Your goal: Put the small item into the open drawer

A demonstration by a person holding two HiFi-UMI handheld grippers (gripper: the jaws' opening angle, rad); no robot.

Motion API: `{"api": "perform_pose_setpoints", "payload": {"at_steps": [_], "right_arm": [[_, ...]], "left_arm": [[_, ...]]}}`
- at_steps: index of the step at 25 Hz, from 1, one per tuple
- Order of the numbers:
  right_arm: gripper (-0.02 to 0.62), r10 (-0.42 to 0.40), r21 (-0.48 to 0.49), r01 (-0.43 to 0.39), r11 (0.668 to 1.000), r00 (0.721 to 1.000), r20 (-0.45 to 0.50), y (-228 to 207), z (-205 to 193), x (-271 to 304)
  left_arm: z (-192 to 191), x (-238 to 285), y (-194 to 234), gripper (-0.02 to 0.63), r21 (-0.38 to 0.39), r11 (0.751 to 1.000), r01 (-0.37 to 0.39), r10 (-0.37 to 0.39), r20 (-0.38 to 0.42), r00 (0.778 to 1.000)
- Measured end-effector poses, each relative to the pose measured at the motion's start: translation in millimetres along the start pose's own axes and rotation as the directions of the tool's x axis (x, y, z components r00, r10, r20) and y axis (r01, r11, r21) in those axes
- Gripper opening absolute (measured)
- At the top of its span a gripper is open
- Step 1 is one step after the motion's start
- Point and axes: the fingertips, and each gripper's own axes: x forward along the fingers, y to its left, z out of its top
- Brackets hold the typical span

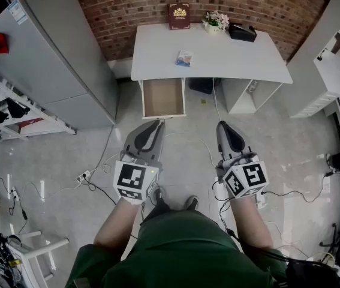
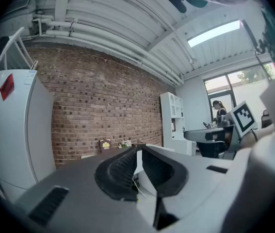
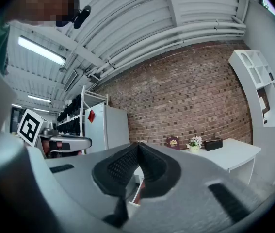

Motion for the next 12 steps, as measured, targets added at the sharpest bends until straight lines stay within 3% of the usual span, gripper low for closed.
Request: {"api": "perform_pose_setpoints", "payload": {"at_steps": [12], "right_arm": [[0.002, -0.069, -0.015, 0.069, 0.998, 0.998, 0.000, 36, 2, 40]], "left_arm": [[1, -7, 58, 0.028, -0.002, 0.999, 0.051, -0.051, 0.018, 0.999]]}}
